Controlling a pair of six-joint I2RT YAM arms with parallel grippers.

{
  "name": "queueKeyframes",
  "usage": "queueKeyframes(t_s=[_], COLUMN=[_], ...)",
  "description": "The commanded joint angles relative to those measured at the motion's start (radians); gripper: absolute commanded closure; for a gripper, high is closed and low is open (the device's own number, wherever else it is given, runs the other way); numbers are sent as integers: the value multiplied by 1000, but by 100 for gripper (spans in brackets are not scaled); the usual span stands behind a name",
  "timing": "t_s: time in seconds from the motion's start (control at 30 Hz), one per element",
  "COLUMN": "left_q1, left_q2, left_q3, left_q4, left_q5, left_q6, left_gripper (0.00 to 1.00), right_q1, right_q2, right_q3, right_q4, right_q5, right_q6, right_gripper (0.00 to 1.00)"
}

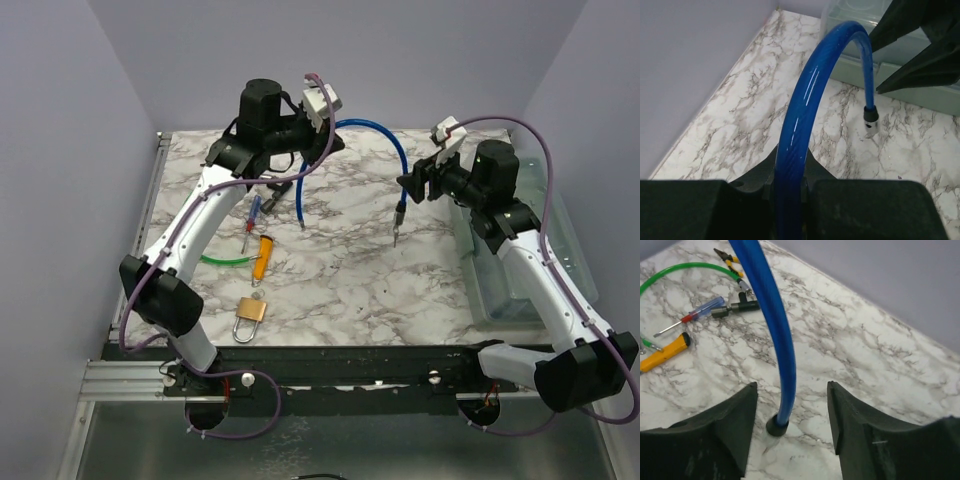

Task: Lock with the key
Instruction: Lock the lock.

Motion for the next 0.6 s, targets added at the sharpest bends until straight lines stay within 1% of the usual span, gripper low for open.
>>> queueKeyframes(t_s=[0.0,0.13,0.27,0.57], left_q1=[10,10,10,9], left_q2=[-100,-136,-152,-171], left_q3=[7,18,44,71], left_q4=[28,16,-3,-13], left_q5=[-80,-113,-142,-152], left_q6=[-142,-179,-213,-352], left_gripper=[100,100,100,100], right_q1=[-5,-5,-5,-5], right_q2=[-40,-71,-89,-65], right_q3=[-71,-135,-151,-91], right_q4=[105,195,245,218], right_q5=[-43,-53,-48,31], right_q6=[108,114,113,159], right_gripper=[31,27,21,21])
